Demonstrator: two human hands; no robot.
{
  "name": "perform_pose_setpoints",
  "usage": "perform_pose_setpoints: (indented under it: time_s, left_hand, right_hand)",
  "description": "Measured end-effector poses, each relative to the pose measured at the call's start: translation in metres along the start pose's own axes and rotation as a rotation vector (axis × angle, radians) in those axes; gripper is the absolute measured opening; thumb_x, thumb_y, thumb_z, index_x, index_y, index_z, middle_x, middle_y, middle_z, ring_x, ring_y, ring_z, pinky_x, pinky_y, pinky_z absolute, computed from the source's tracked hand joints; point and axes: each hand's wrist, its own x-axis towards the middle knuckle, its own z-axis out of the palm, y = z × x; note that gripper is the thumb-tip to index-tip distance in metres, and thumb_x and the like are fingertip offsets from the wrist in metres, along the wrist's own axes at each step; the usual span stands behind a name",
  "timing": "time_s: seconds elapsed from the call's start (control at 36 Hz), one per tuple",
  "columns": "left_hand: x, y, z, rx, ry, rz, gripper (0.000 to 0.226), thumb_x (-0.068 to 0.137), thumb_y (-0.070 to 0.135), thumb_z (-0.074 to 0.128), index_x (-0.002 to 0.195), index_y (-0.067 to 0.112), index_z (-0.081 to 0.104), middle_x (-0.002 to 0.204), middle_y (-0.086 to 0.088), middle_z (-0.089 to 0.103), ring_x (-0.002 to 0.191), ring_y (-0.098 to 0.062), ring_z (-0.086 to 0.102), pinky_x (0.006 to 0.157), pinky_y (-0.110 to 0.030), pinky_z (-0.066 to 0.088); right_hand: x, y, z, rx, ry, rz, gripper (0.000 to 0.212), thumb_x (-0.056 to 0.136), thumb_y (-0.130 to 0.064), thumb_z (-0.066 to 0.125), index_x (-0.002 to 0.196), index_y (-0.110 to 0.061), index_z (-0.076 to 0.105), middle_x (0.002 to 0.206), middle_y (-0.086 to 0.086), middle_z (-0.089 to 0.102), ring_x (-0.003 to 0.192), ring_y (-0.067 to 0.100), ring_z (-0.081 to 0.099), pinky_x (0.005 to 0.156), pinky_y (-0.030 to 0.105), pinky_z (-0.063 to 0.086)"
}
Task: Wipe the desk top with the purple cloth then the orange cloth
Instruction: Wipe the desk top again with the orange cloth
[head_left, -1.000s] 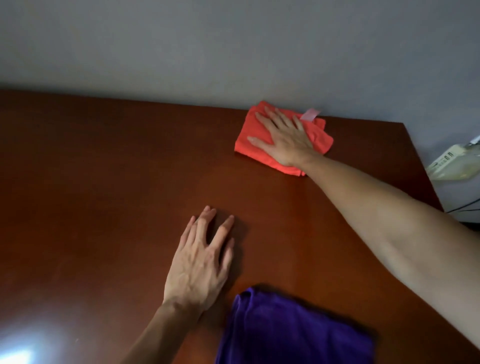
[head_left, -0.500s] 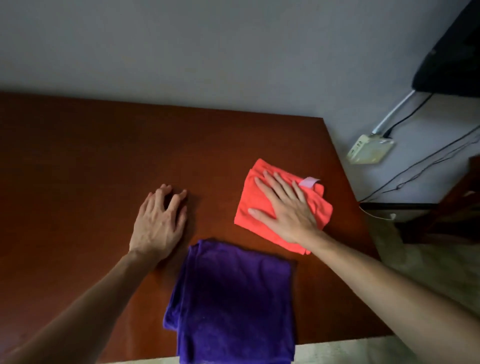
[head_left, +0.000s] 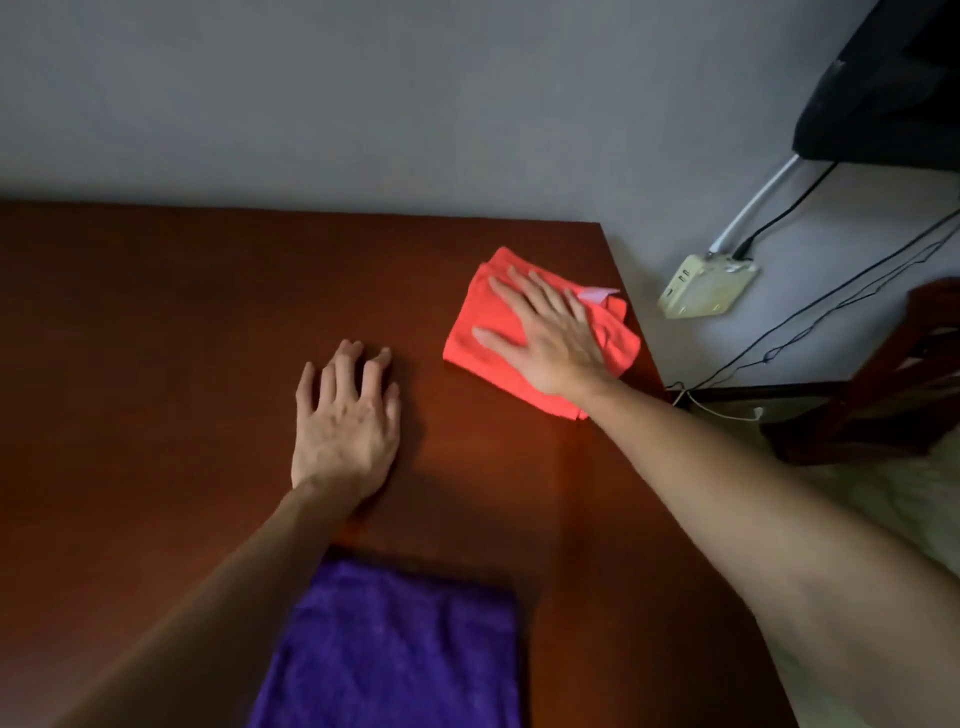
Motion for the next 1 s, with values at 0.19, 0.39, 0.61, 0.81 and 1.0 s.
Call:
perform_pose_setpoints:
  time_s: [0.19, 0.39, 0.61, 0.81, 1.0]
  left_hand:
    - [0.0, 0.001, -0.004, 0.048, -0.011, -0.005, 0.05, 0.102, 0.039, 0.027, 0.145, 0.019, 0.043, 0.15, -0.011, 0.04, 0.146, -0.025, 0.031, 0.121, -0.048, 0.019]
    - [0.0, 0.002, -0.005, 0.052, -0.008, -0.01, 0.053, 0.102, 0.045, 0.025, 0.145, 0.021, 0.042, 0.15, -0.01, 0.038, 0.147, -0.023, 0.03, 0.121, -0.047, 0.018]
    - [0.0, 0.001, -0.004, 0.032, 0.034, -0.007, 0.051, 0.1, 0.047, 0.031, 0.143, 0.023, 0.043, 0.147, -0.011, 0.039, 0.142, -0.027, 0.034, 0.118, -0.049, 0.02]
    - [0.0, 0.0, -0.003, 0.026, 0.023, -0.005, 0.045, 0.105, 0.044, 0.035, 0.144, 0.023, 0.04, 0.146, -0.013, 0.036, 0.14, -0.03, 0.034, 0.119, -0.05, 0.017]
    - [-0.003, 0.01, -0.019, -0.059, -0.038, -0.036, 0.048, 0.103, 0.042, 0.043, 0.142, 0.014, 0.048, 0.144, -0.02, 0.037, 0.138, -0.037, 0.036, 0.116, -0.054, 0.021]
  right_hand:
    - [0.091, 0.043, -0.003, 0.017, -0.033, 0.005, 0.085, 0.088, -0.084, 0.025, 0.161, -0.041, 0.025, 0.171, -0.012, 0.017, 0.158, 0.014, 0.013, 0.127, 0.043, 0.008]
    - [0.112, 0.062, -0.009, 0.004, -0.088, -0.095, 0.077, 0.097, -0.076, 0.034, 0.163, -0.038, 0.02, 0.172, -0.01, 0.013, 0.159, 0.014, 0.009, 0.127, 0.044, 0.004]
    - [0.057, 0.056, -0.014, -0.016, -0.125, -0.062, 0.088, 0.09, -0.085, 0.019, 0.164, -0.038, 0.01, 0.173, -0.009, 0.002, 0.16, 0.017, 0.002, 0.128, 0.047, 0.001]
    - [-0.056, 0.054, -0.02, -0.055, -0.099, -0.165, 0.092, 0.088, -0.085, 0.016, 0.164, -0.035, 0.015, 0.173, -0.007, 0.01, 0.159, 0.018, 0.009, 0.128, 0.051, 0.008]
    - [-0.193, 0.033, -0.025, -0.112, -0.063, -0.322, 0.086, 0.094, -0.08, 0.027, 0.165, -0.031, 0.017, 0.173, -0.007, 0.01, 0.16, 0.017, 0.007, 0.128, 0.049, 0.011]
